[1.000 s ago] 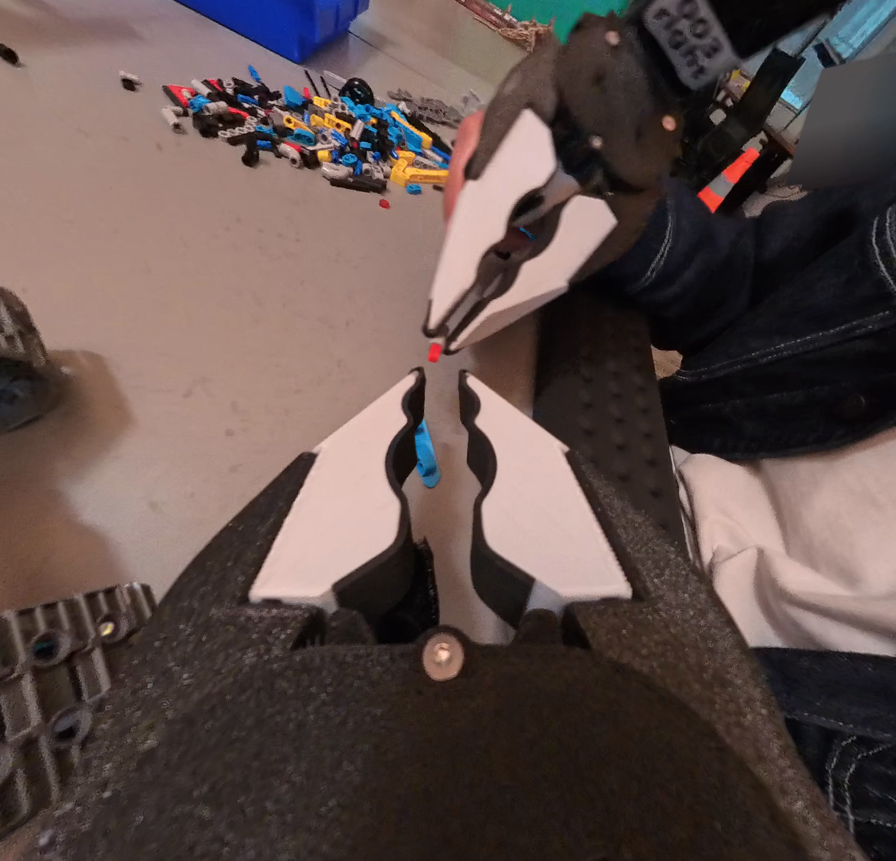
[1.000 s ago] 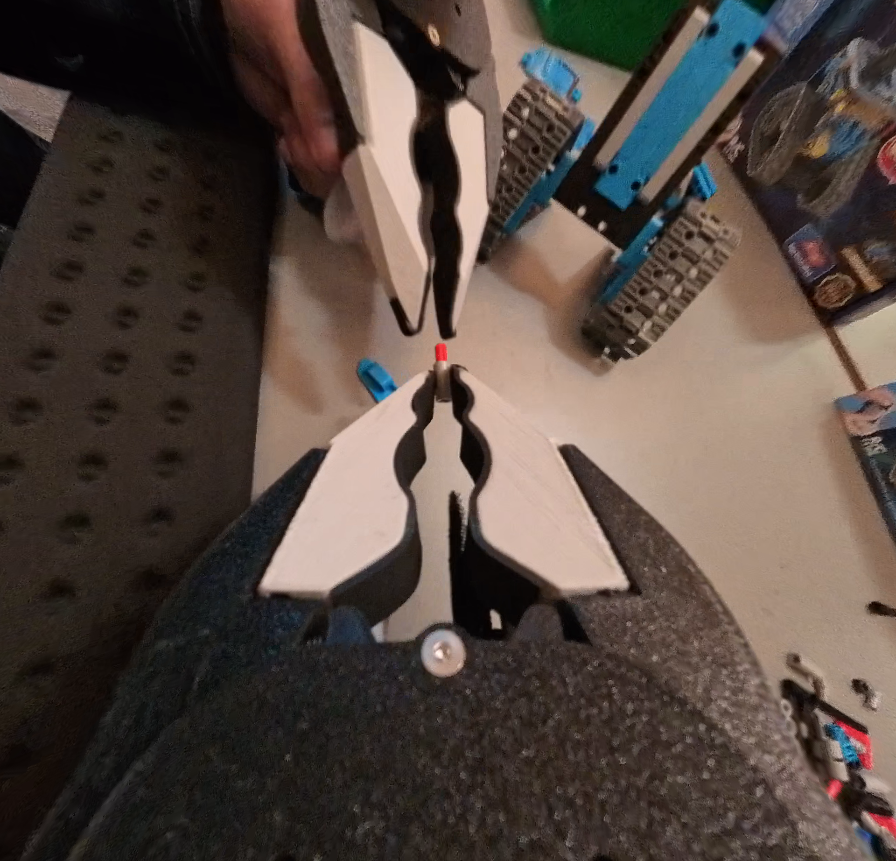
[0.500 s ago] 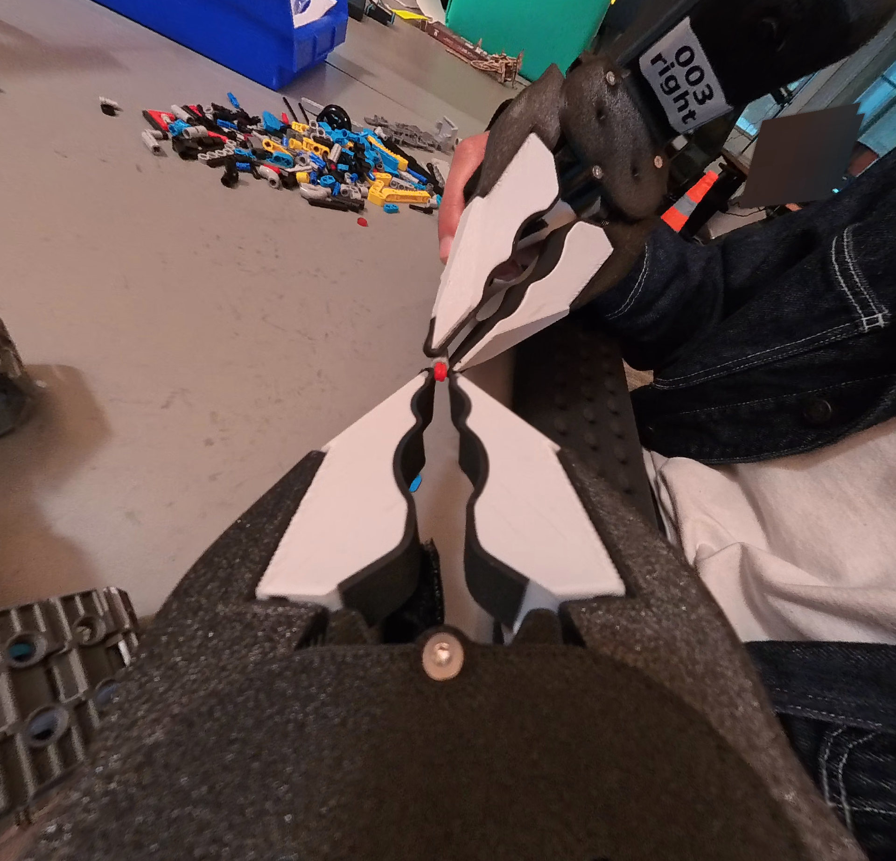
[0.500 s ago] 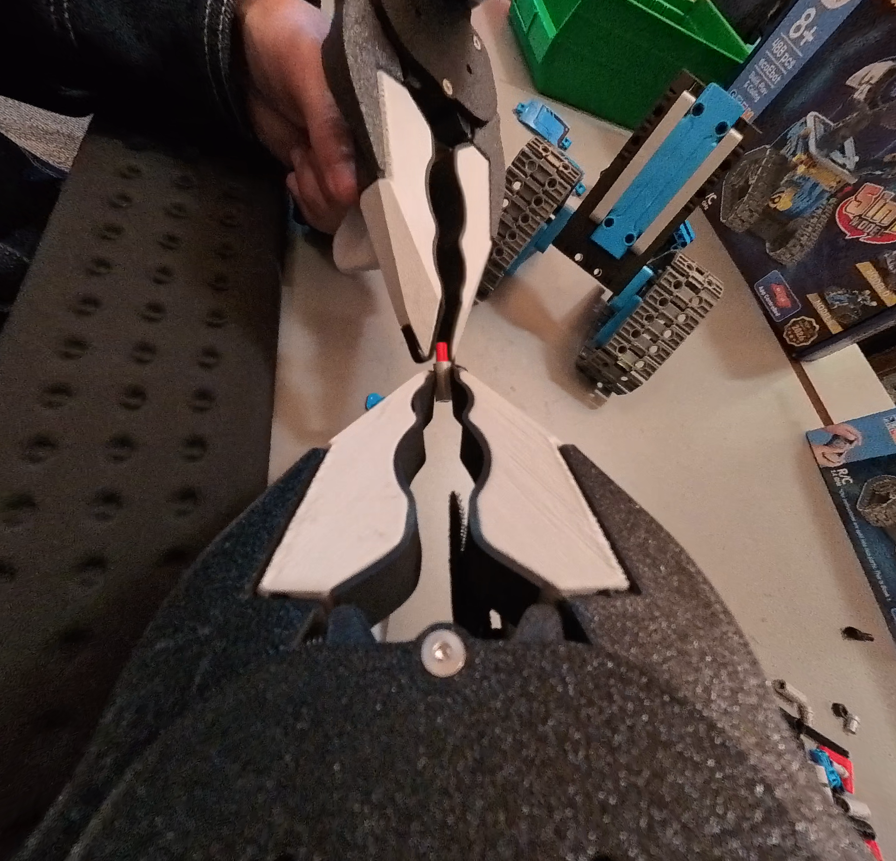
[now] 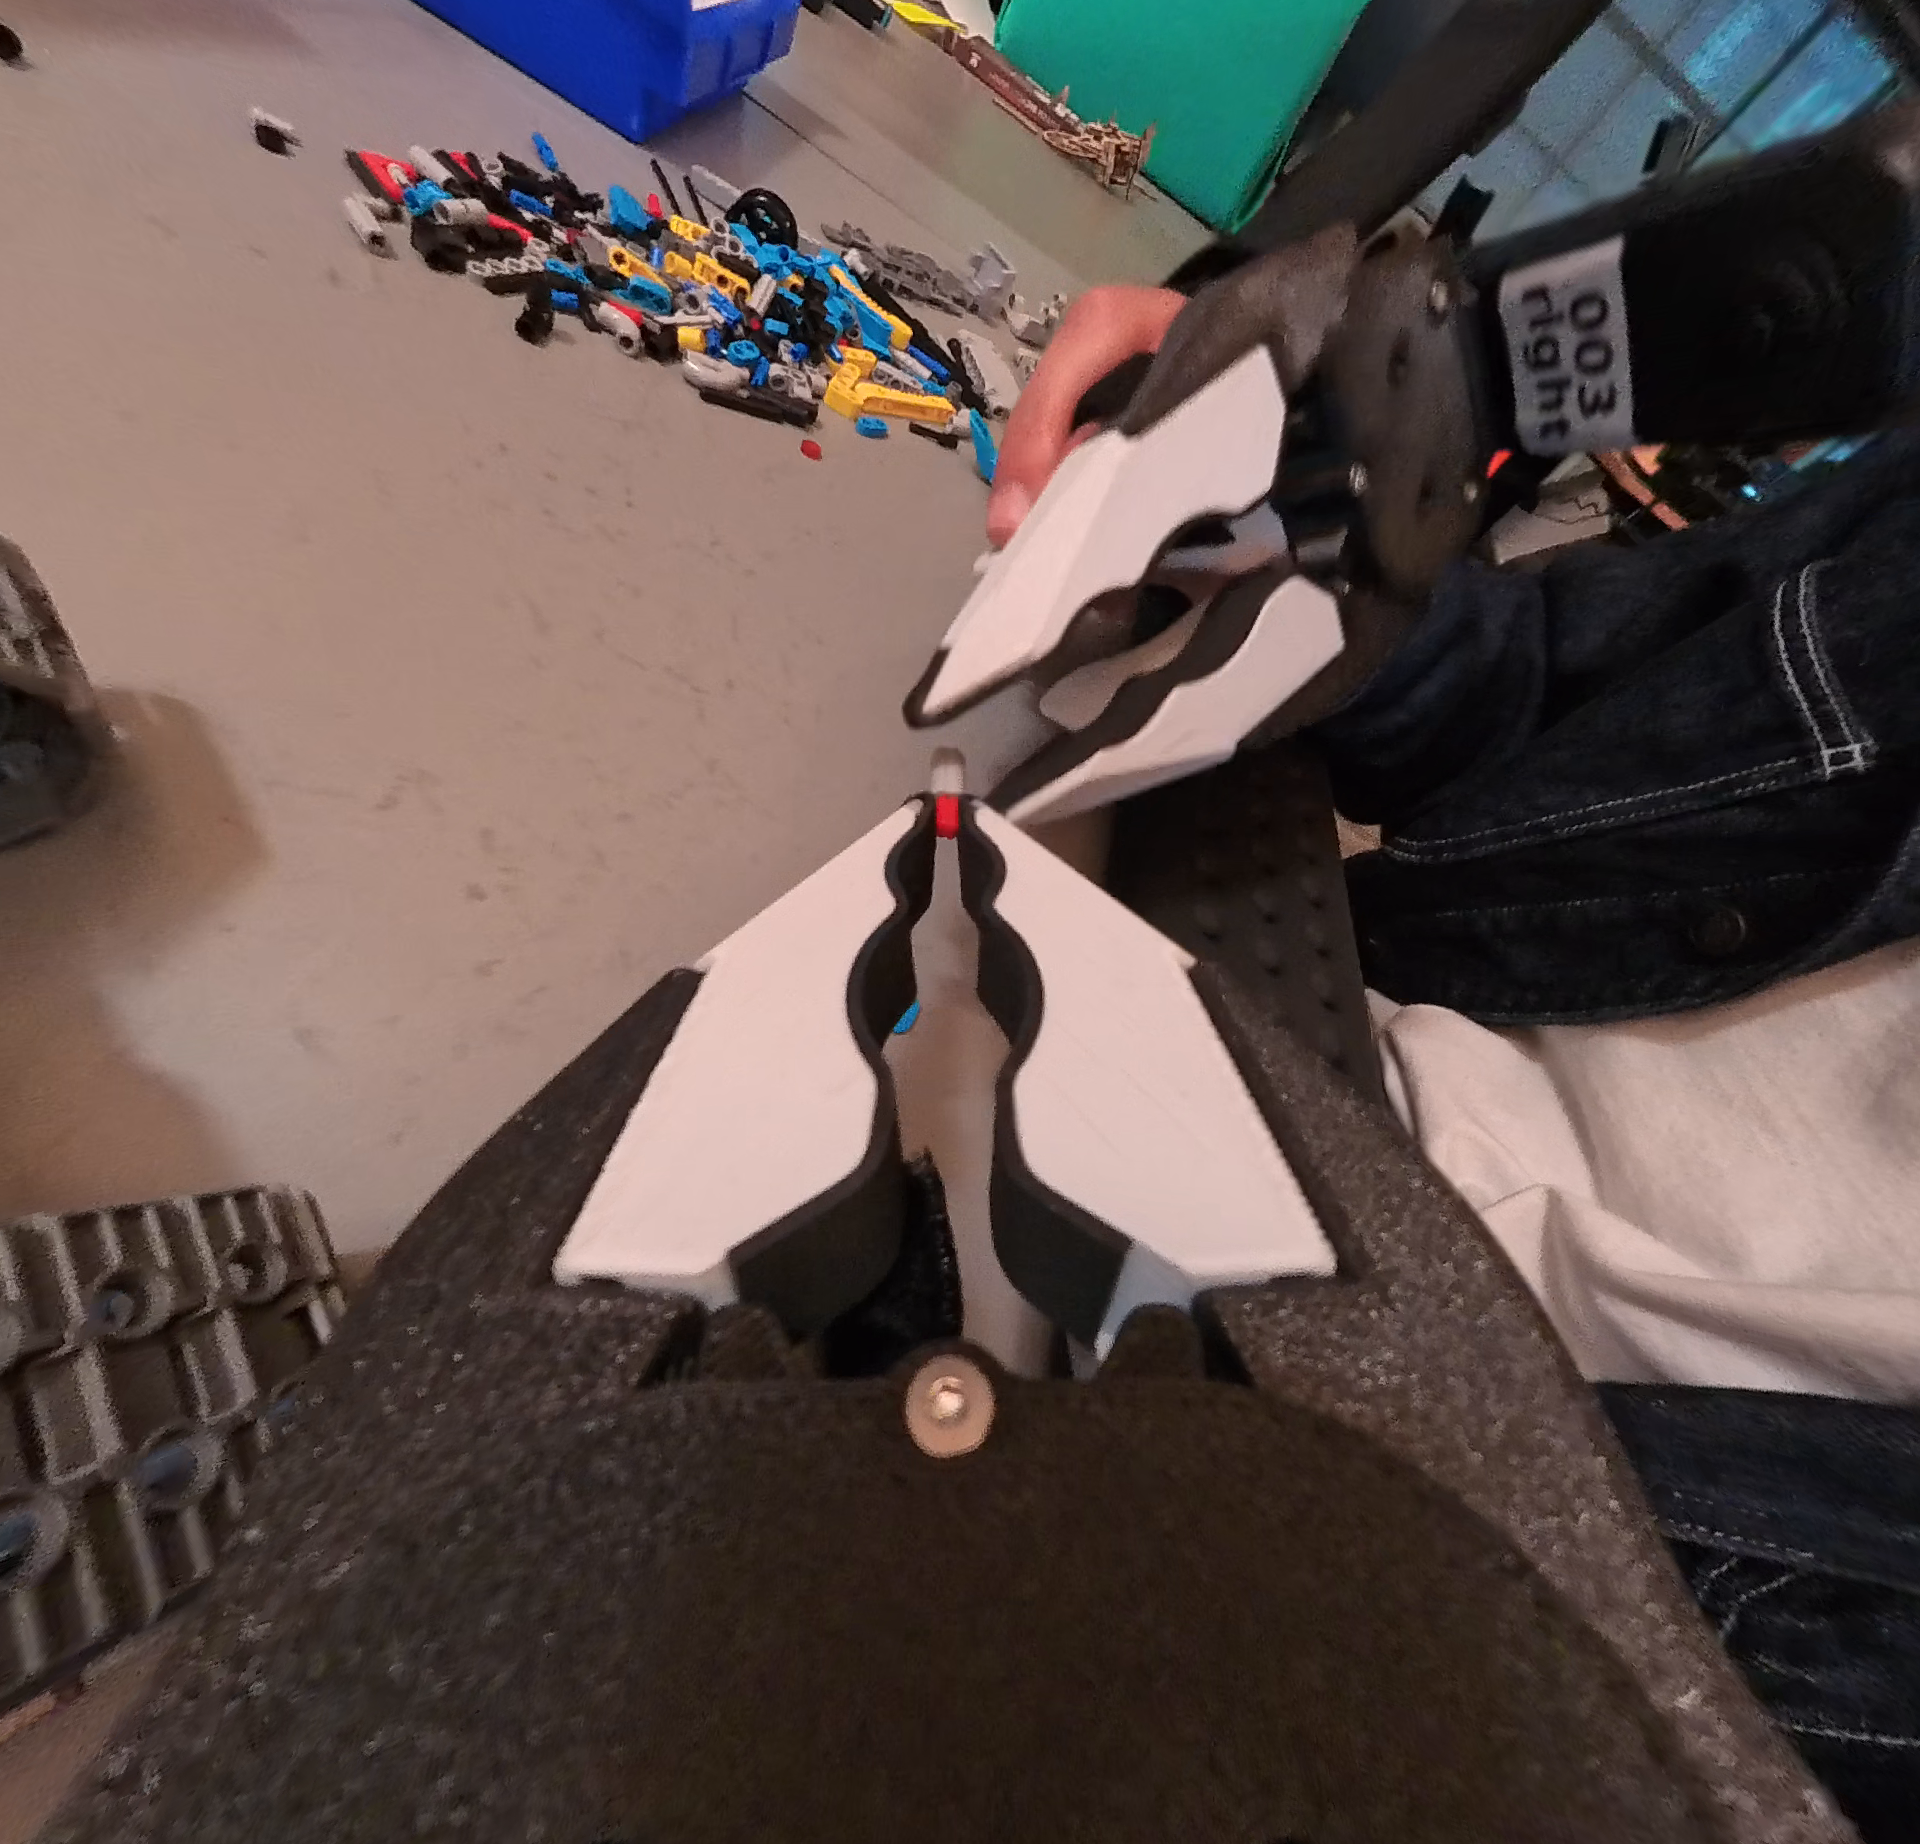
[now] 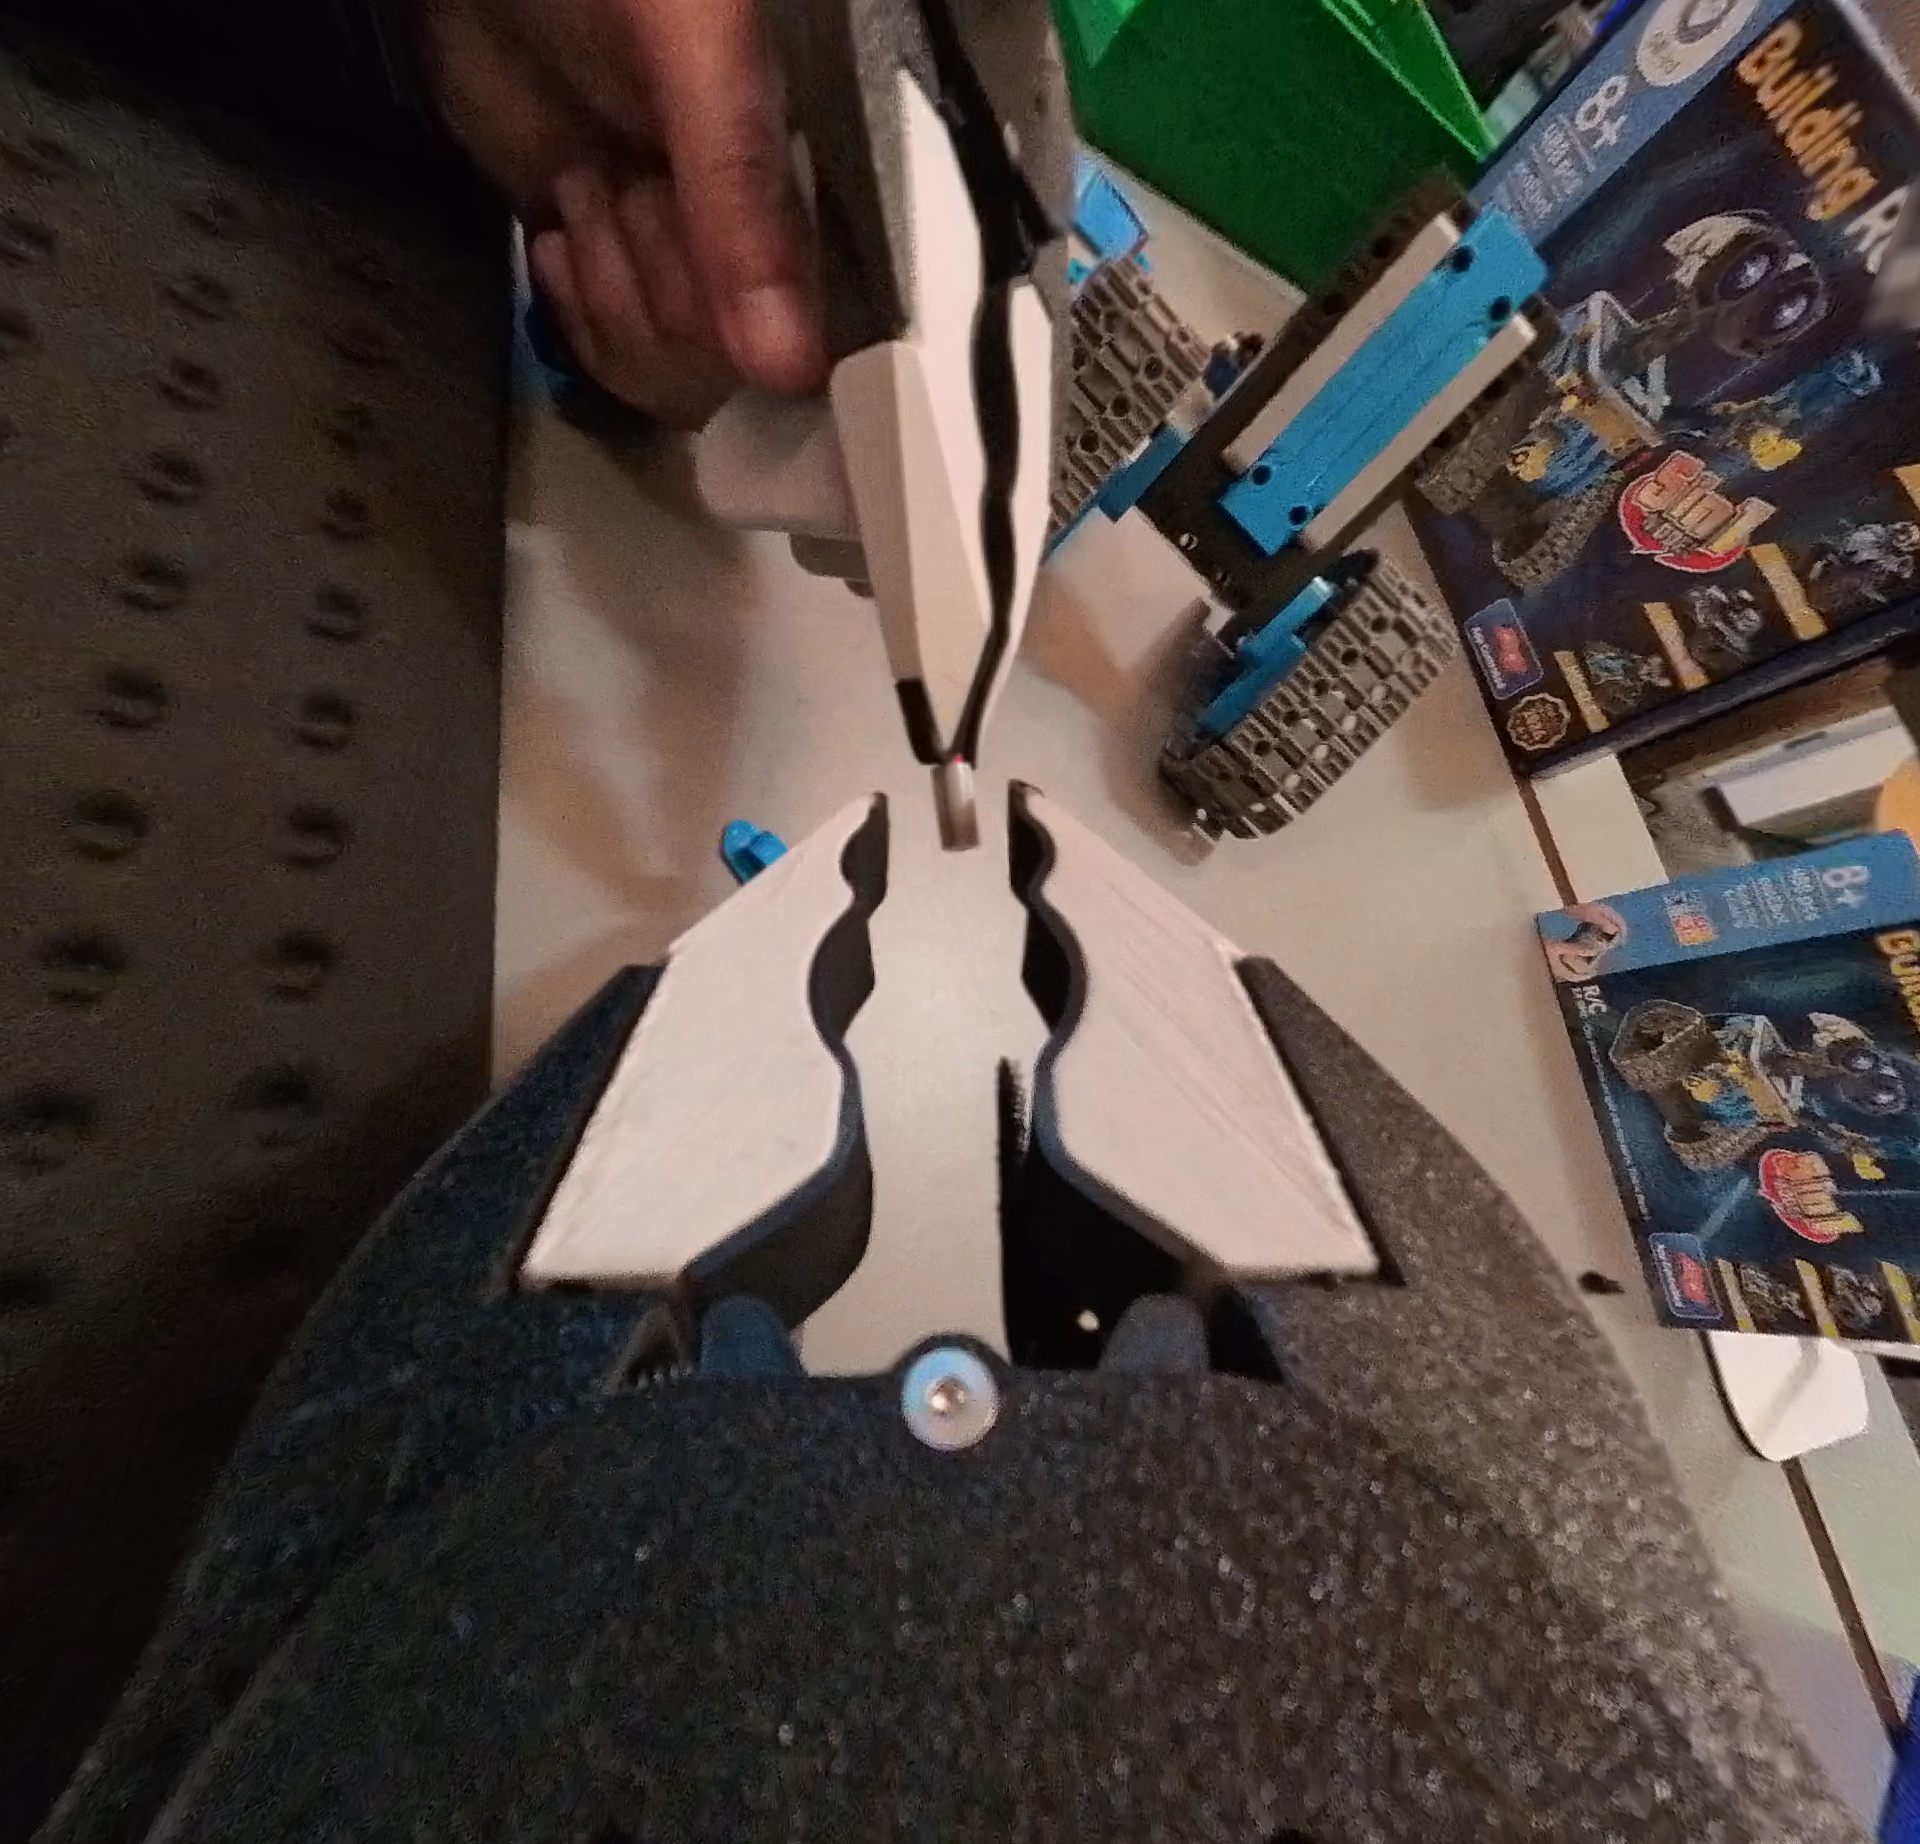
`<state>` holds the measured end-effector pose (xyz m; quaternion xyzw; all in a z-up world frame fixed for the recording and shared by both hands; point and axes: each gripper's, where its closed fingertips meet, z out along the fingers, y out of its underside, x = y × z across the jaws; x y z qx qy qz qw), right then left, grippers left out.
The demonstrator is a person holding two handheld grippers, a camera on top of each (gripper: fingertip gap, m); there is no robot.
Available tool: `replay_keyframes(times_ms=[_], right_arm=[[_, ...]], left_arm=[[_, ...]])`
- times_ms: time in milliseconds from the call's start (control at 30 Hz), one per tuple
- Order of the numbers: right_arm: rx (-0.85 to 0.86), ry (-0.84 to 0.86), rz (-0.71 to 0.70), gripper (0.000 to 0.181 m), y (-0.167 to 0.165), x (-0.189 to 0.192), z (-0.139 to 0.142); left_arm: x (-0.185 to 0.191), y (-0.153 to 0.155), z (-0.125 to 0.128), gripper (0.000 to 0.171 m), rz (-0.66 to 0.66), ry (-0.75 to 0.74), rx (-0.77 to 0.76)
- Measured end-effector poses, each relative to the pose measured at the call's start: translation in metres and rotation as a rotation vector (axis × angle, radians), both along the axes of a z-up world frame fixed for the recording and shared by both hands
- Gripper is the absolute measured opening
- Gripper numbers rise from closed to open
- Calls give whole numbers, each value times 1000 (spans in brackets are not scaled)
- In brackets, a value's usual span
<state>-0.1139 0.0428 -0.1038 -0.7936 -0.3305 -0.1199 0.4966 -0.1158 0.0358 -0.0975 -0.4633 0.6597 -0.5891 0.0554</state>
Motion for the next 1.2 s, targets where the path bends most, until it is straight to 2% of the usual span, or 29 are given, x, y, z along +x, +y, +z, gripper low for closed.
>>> replay_keyframes(times_ms=[67, 100, 133, 400, 733, 767, 800, 833, 867, 900, 933, 1000, 1100, 1133, 1167, 1200], right_arm=[[-24, -26, -8, 22, 3, -4, -6], [-30, -44, -17, 8, 5, -4, -8], [-44, -66, -33, 6, 6, 0, -10], [-108, 17, -12, 5, 3, 3, -12], [-138, 89, 17, 5, -3, 3, -13], [-155, 86, 4, 3, -4, 6, -16], [-248, -25, -111, 4, -13, 36, -35], [-296, -60, -174, 5, -25, 63, -50], [-283, 80, -176, 4, -36, 67, -44], [-217, 149, -188, 4, -42, 71, -26], [-183, 125, -225, 4, -47, 81, -19], [-134, 137, -217, 5, -46, 74, -19], [25, -36, -202, 5, -25, 53, 6], [56, -57, -193, 5, -18, 42, 12], [98, -105, -204, 5, -11, 36, 19], [147, -156, -220, 5, -6, 31, 26]], left_arm=[[-1, -3, 1, 2, -14, 0, -9], [-2, -4, -1, 2, -17, 4, 9], [-1, -4, -5, 2, -13, 7, 34], [2, -4, -5, 2, 33, -73, 161], [0, -7, -5, 1, 18, -94, 183], [1, -5, -4, 1, 29, -97, 187], [2, 7, 2, 0, 80, -112, 163], [3, 29, 14, 0, 164, -133, 88], [1, 51, 23, 0, 230, -144, 24], [-1, 60, 26, 0, 250, -161, 11], [-2, 54, 28, 0, 226, -176, 12], [-1, 27, 22, 0, 132, -157, 27], [7, 2, 11, 0, 71, -81, 17], [9, -4, 12, 8, 60, -62, -20], [13, -6, 11, 22, 81, -37, -39], [18, -5, 10, 26, 110, -28, -48]])
